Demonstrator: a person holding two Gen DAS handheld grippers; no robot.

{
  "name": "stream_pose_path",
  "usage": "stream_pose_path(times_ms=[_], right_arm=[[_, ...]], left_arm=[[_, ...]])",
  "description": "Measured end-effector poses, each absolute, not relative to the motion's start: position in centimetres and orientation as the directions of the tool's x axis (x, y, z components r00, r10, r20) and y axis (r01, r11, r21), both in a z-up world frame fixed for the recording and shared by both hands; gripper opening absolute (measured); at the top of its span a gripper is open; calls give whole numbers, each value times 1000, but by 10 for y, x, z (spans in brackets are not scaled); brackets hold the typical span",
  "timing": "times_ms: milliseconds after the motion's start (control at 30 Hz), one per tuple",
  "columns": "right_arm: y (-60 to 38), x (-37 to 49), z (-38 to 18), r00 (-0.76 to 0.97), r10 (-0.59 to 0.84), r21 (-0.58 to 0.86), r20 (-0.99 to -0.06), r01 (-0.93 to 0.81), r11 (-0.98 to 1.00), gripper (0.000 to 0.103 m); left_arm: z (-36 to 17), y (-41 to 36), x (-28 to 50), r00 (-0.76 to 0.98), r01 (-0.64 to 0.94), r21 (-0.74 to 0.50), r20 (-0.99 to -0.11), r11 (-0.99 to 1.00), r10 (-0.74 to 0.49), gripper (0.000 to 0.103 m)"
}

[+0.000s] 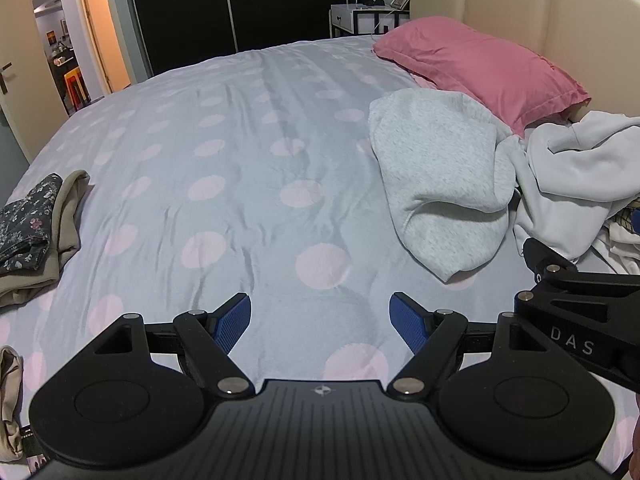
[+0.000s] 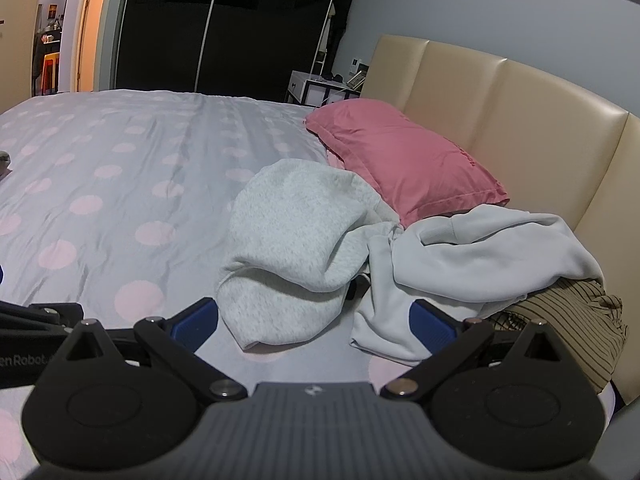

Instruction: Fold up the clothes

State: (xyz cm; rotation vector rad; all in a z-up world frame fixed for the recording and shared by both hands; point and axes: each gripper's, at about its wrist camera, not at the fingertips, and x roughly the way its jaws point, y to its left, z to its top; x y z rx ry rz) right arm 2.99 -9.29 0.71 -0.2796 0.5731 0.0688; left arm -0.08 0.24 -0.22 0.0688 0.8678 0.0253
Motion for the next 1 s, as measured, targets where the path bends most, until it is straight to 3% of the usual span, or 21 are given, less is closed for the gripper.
stream_pose_path(times_ms=[1000], right_arm=[[-94,32,3,834,-11,-254,-551,-156,954,102]], left_arm=[[-6,-3,-3,644,8,88,-763,996,62,76]])
